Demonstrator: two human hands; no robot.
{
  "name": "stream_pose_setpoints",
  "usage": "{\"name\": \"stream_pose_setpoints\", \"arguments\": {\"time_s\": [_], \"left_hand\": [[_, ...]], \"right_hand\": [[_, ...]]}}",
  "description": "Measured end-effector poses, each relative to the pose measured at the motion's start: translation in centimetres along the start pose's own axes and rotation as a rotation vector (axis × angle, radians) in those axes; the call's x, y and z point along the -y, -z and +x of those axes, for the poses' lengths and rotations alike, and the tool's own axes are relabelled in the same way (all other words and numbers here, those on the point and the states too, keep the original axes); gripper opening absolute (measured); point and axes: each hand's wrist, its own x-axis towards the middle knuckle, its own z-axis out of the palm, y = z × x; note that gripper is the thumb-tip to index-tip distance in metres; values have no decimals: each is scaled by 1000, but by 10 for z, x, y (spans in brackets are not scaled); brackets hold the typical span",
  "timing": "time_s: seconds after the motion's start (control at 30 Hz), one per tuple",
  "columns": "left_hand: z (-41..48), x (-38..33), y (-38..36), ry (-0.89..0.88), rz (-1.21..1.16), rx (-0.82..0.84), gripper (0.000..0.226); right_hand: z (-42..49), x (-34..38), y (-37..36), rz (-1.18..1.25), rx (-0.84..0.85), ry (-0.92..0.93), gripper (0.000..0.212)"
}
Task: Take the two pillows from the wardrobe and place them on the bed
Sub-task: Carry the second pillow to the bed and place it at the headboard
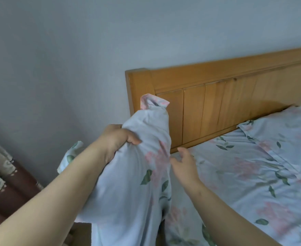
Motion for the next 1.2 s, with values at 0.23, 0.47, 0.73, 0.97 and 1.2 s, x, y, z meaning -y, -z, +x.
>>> {"name": "stream_pose_setpoints", "arguments": {"time_s": [0.23,0.47,0.73,0.97,1.2], "left_hand": [[-16,-42,-15,-52,-284,17,36],[-20,-65,-52,-261,-558,-199,20],[22,-21,-133,-71,-770,-254,27],[32,71,-179,395,-653,-128,48],[31,98,-169,285,-243,-206,24]], "right_hand": [[20,3,0,89,78,0,33],[22,-31,34,80,88,-138,29],[14,-59,76,451,145,-644,33],[6,-100,83,691,45,-944,76],[-4,-123,50,963,116,-972,72]]}}
